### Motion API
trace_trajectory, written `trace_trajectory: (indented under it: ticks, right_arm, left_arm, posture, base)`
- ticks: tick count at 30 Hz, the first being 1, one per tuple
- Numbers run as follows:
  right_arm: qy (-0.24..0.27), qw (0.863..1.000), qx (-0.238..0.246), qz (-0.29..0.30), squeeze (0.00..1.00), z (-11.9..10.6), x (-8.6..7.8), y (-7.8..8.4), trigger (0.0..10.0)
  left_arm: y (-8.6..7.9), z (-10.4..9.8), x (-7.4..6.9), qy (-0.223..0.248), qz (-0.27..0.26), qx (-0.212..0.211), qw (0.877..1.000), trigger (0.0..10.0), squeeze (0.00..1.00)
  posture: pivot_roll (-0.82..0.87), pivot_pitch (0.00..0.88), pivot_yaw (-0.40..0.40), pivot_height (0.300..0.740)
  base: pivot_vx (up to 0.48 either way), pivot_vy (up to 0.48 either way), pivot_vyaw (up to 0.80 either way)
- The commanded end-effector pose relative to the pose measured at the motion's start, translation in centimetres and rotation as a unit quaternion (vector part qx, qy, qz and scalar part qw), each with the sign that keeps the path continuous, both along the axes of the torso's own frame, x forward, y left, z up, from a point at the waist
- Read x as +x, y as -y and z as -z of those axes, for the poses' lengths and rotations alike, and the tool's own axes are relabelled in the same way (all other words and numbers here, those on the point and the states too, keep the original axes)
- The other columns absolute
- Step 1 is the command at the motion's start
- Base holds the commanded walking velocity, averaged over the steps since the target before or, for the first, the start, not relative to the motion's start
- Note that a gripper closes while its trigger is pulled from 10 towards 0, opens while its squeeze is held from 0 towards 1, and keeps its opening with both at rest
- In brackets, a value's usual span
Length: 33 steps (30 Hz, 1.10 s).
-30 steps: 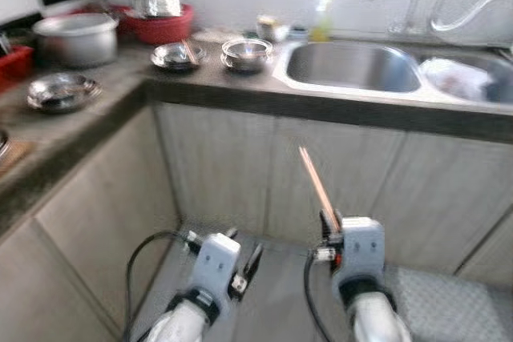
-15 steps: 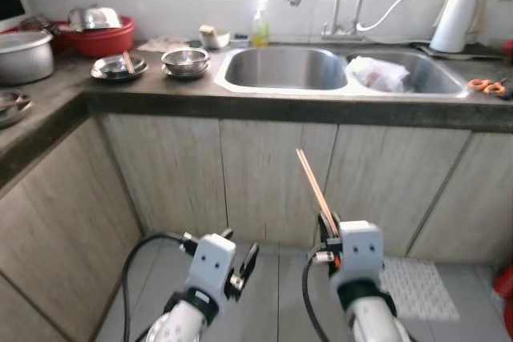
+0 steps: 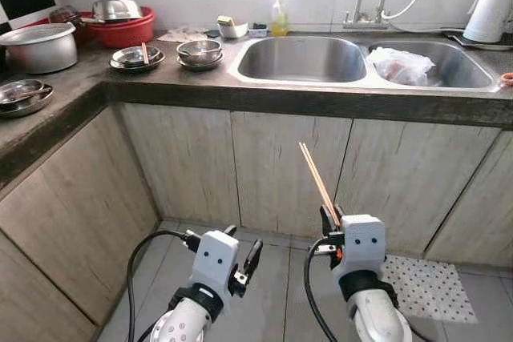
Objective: Kitchen organization
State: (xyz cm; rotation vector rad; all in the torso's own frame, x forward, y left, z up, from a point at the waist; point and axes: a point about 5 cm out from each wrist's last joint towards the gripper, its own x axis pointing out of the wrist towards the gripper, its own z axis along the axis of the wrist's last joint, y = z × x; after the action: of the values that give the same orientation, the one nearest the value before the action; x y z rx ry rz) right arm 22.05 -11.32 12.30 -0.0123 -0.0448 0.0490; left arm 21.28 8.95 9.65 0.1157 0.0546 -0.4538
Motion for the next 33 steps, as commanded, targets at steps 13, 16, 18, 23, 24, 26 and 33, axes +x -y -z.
trace_trajectory:
  ticks: [13,16,18,23,24,26,33]
  right_arm:
    - [0.036,0.999,0.005,0.003,0.00,-1.9,1.6,0.8,10.0]
    - [0.043,0.999,0.006,0.003,0.00,-2.2,1.8,0.8,10.0]
    - [0.048,0.999,0.009,0.001,0.00,-2.6,1.9,0.7,10.0]
    - [0.054,0.998,0.013,-0.004,0.00,-2.9,2.0,0.6,10.0]
    - [0.054,0.998,0.008,-0.003,0.00,-3.0,2.1,0.7,10.0]
    - [0.046,0.998,-0.049,0.010,0.00,-3.1,2.4,1.0,10.0]
    - [0.082,0.996,-0.027,0.004,0.00,-4.8,3.2,1.1,10.0]
  left_arm:
    - [-0.1,-0.2,0.1,0.002,-0.004,0.002,1.000,10.0,0.00]
    - [-0.1,-0.2,0.0,0.002,-0.005,0.002,1.000,10.0,0.00]
    - [-0.1,-0.2,0.1,0.003,-0.005,0.002,1.000,10.0,0.00]
    - [-0.2,-0.3,0.0,0.003,-0.005,0.001,1.000,10.0,0.00]
    - [-0.2,-0.3,0.0,0.003,-0.005,0.001,1.000,10.0,0.00]
    - [-0.2,-0.2,0.1,0.008,-0.007,0.005,1.000,10.0,0.00]
    - [-0.1,-0.4,0.2,0.008,-0.006,0.002,1.000,10.0,0.00]
  posture:
    - [0.04,0.000,0.004,0.740]
    - [0.04,0.000,0.002,0.740]
    - [0.04,0.000,0.002,0.740]
    - [0.04,0.000,0.004,0.740]
    - [0.04,0.000,0.004,0.740]
    - [0.04,0.000,0.004,0.740]
    - [0.03,0.000,0.003,0.740]
  base:
    - [0.359,0.000,0.00]
    - [0.376,0.000,0.00]
    - [0.377,0.000,0.00]
    - [0.379,0.000,0.00]
    - [0.386,0.000,0.00]
    - [0.390,0.000,0.00]
    - [0.394,0.000,0.00]
